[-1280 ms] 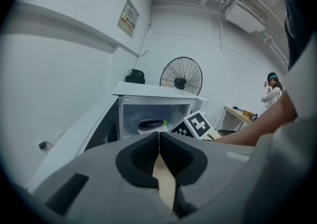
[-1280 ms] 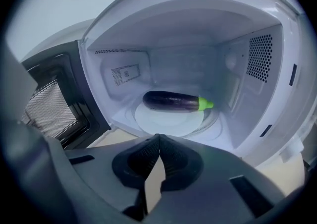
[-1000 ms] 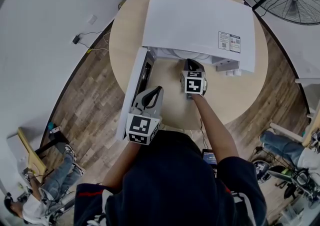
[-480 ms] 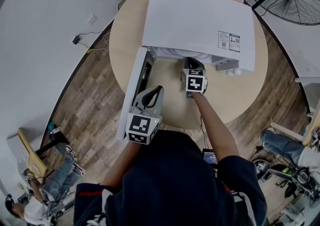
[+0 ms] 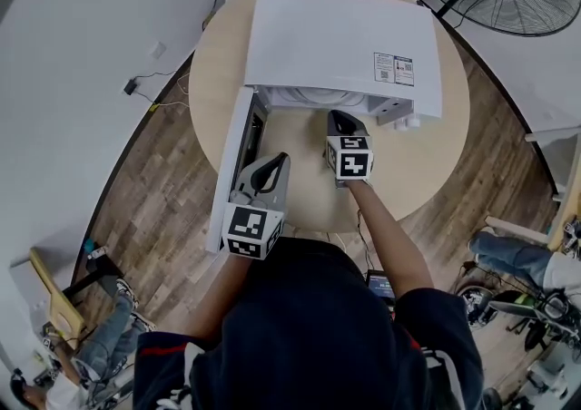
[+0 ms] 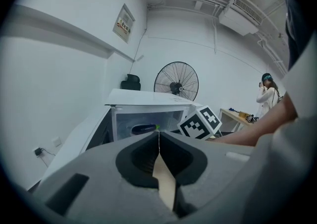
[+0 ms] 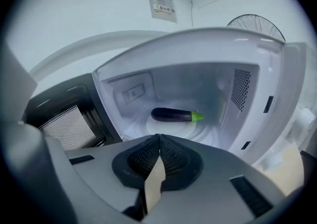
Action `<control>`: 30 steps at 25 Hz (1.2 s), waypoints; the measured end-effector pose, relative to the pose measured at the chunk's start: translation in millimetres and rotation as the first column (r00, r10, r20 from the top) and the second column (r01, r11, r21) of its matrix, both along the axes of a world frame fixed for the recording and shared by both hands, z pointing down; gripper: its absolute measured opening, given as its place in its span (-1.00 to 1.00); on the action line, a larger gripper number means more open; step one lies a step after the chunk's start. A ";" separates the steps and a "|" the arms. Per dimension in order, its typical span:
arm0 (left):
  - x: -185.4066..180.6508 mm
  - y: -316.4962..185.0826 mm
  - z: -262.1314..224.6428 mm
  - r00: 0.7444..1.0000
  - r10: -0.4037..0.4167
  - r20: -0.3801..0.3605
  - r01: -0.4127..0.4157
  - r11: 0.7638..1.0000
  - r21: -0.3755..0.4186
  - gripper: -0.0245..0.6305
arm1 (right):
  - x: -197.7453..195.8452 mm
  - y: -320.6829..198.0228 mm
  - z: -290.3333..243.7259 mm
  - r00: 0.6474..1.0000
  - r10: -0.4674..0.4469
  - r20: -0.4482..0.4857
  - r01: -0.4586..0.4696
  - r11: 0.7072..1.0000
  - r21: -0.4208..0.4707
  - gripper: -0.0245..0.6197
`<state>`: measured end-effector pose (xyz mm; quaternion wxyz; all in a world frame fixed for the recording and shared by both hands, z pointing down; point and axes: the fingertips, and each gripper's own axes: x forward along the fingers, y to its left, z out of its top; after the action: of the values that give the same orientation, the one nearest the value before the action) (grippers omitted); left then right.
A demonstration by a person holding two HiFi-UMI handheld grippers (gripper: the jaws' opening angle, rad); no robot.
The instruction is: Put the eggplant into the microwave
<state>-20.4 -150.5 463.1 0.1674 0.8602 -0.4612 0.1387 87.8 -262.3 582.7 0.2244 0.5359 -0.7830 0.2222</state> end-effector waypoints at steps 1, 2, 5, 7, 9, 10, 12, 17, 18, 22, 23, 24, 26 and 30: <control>1.2 1.4 -2.4 1.000 0.003 0.000 -0.003 1.000 0.007 -0.87 | 0.7 3.9 -6.5 1.000 -0.007 0.004 0.007 1.000 0.014 -0.89; 1.9 2.6 -4.9 1.000 0.004 0.000 -0.004 1.000 0.016 -0.87 | 1.7 7.7 -13.3 1.000 -0.013 0.006 0.013 1.000 0.029 -0.89; 1.9 5.4 -13.1 1.000 0.002 0.003 -0.002 0.999 0.044 -0.87 | 5.9 20.5 -37.2 0.999 -0.028 0.019 0.027 0.997 0.077 -0.89; 0.5 6.7 -19.1 1.000 -0.004 0.005 0.004 0.998 0.061 -0.87 | 9.5 29.0 -54.6 0.999 -0.034 0.028 0.031 0.993 0.110 -0.89; -2.1 8.0 -26.9 1.000 -0.012 0.013 0.011 0.997 0.082 -0.87 | 11.8 37.2 -74.3 0.999 -0.036 0.040 0.030 0.990 0.141 -0.89; -2.8 9.0 -31.5 1.000 -0.016 0.022 0.013 0.995 0.098 -0.87 | 13.0 41.4 -84.8 0.998 -0.035 0.049 0.027 0.988 0.155 -0.89; -2.2 12.2 -41.1 0.999 -0.019 0.041 0.013 0.991 0.131 -0.87 | 15.4 50.4 -108.0 0.997 -0.032 0.075 0.017 0.982 0.187 -0.89; 1.2 20.6 -62.3 0.999 -0.023 0.035 0.016 0.983 0.181 -0.87 | 16.7 74.1 -164.0 0.991 -0.050 0.128 0.012 0.960 0.281 -0.89; 1.9 21.6 -66.1 0.999 -0.025 0.035 0.018 0.981 0.191 -0.87 | 17.6 78.4 -172.9 0.989 -0.053 0.136 0.011 0.955 0.296 -0.89; 4.8 23.9 -80.4 0.999 -0.026 0.042 0.016 0.973 0.231 -0.87 | 24.7 92.8 -202.7 0.985 -0.065 0.157 0.006 0.937 0.350 -0.89; 5.1 24.6 -84.0 0.999 -0.027 0.042 0.016 0.971 0.240 -0.87 | 26.5 96.5 -208.9 0.985 -0.067 0.158 0.005 0.932 0.362 -0.89; 5.2 25.3 -87.8 0.999 -0.028 0.043 0.017 0.968 0.249 -0.87 | 28.2 100.5 -214.8 0.985 -0.070 0.156 0.007 0.928 0.373 -0.89; 5.0 26.3 -96.1 0.999 -0.031 0.044 0.018 0.963 0.269 -0.87 | 30.8 108.8 -224.5 0.987 -0.076 0.139 0.015 0.918 0.397 -0.89; 3.9 26.4 -105.7 0.998 -0.035 0.047 0.020 0.957 0.291 -0.87 | 34.4 120.6 -235.6 0.989 -0.081 0.126 0.020 0.906 0.423 -0.89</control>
<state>-16.5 -124.1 357.4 0.0294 0.8651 -0.4927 0.0892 122.3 -141.7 347.1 0.0536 0.5341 -0.8399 0.0799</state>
